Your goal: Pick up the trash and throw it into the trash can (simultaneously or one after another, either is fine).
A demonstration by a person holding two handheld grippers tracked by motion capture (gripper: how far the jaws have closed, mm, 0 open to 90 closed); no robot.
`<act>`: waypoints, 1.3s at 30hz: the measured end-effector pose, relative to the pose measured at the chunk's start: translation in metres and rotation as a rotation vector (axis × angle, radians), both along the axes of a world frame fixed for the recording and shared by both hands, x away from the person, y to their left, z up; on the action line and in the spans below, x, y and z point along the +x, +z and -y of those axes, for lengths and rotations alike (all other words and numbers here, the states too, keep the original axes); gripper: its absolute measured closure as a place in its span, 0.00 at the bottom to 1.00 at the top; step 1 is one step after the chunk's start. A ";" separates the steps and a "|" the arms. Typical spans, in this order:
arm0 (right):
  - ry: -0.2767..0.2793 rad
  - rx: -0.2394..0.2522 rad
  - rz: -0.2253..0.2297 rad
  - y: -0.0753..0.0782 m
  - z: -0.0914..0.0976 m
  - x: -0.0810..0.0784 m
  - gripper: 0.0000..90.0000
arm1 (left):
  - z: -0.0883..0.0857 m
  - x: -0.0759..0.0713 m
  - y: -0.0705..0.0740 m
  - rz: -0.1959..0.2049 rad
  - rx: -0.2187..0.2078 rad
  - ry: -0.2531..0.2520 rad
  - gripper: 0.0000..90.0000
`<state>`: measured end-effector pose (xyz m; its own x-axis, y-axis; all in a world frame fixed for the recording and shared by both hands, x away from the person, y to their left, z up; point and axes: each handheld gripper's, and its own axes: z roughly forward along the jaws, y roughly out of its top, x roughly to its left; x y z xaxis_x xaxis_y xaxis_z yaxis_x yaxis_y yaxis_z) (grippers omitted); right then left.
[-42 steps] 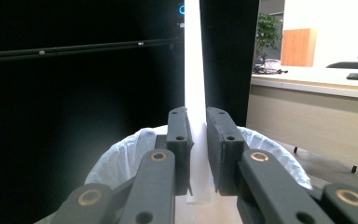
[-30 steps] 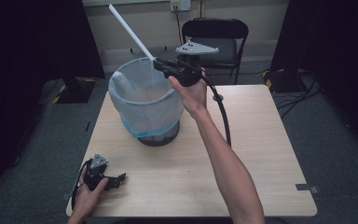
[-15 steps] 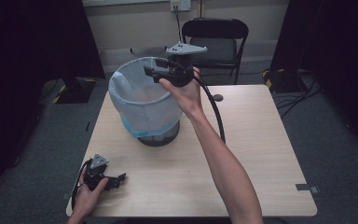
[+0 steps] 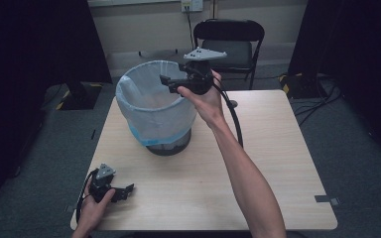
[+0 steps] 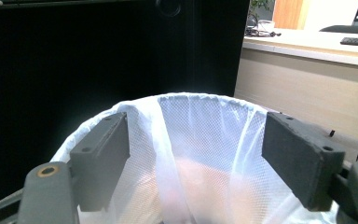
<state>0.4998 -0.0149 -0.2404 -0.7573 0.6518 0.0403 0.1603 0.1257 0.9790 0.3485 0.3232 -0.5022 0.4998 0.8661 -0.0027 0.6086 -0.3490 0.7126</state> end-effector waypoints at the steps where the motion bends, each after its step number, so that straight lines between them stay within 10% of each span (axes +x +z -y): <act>1: -0.002 -0.011 -0.001 0.000 0.003 -0.001 0.24 | 0.000 0.000 0.000 0.000 0.001 0.001 0.00; 39: -0.218 -0.063 -0.040 -0.018 0.097 -0.025 0.23 | 0.000 0.000 0.000 0.001 0.001 0.001 0.00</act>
<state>0.4746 -0.1124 -0.2581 -0.5968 0.8021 0.0217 0.2292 0.1445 0.9626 0.3485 0.3232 -0.5022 0.4994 0.8664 -0.0016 0.6083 -0.3493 0.7127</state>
